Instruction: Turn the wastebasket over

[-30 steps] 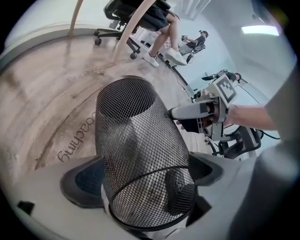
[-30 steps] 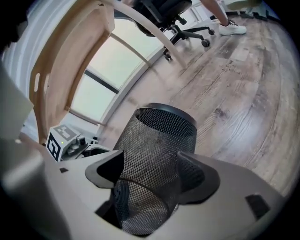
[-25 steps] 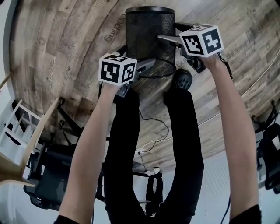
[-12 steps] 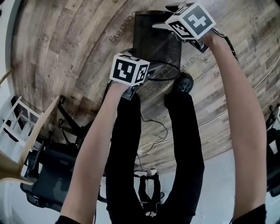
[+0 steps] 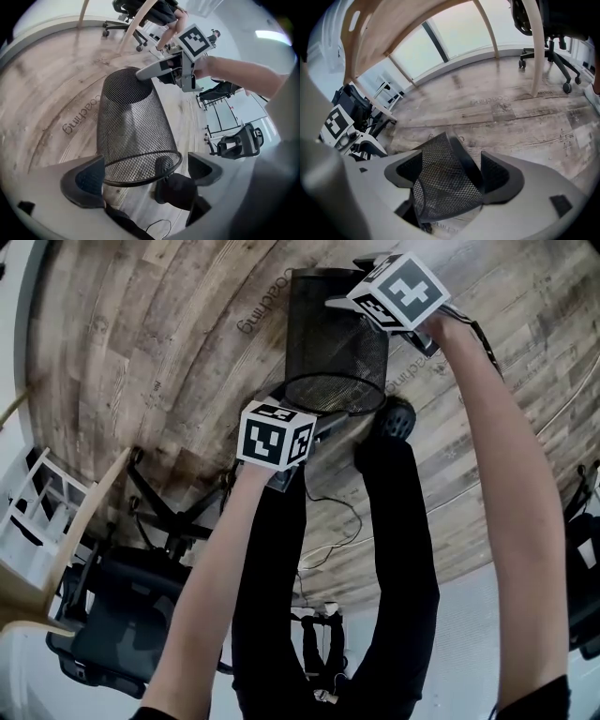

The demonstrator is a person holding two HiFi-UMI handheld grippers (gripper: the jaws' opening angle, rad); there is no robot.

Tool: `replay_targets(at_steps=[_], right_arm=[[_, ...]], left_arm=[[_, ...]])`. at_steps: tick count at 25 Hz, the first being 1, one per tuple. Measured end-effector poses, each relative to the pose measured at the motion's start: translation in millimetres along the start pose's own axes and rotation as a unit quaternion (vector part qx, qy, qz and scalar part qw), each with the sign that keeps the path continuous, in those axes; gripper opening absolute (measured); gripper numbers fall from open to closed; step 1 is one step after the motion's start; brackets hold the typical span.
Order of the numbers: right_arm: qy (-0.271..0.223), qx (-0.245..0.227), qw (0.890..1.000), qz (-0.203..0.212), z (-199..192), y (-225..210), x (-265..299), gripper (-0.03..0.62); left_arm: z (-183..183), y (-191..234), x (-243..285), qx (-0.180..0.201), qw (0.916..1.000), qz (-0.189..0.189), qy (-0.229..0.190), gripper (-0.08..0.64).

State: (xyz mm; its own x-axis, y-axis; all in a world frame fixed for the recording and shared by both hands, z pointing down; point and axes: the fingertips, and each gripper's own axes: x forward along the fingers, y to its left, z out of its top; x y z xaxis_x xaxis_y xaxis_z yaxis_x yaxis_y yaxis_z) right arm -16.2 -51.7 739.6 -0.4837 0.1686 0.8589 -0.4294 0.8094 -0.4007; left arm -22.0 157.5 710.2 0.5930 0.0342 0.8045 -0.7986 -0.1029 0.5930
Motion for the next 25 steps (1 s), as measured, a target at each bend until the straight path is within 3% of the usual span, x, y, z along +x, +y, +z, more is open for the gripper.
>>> replay_targets(at_steps=[8,14,19,25], right_arm=[[0.0,0.001,1.0,-0.007,3,0,2,0.382],[-0.003,-0.013,1.0,0.002,2,11,7,0.382],[-0.011,-0.036,0.999,0.007,4,19,12,0.382],[-0.009,-0.033,0.999,0.012,2,19,12,0.382]], left_arm=[[-6,9,23,-0.034,0.9981,0.027,0.044,0.552],[-18,16,30,-0.053,0.9917,-0.011,0.116,0.56],[-20,18,29,-0.058,0.9941,-0.022,0.089,0.558],[-21,17,30,-0.06,0.9936,-0.014,0.095,0.558]])
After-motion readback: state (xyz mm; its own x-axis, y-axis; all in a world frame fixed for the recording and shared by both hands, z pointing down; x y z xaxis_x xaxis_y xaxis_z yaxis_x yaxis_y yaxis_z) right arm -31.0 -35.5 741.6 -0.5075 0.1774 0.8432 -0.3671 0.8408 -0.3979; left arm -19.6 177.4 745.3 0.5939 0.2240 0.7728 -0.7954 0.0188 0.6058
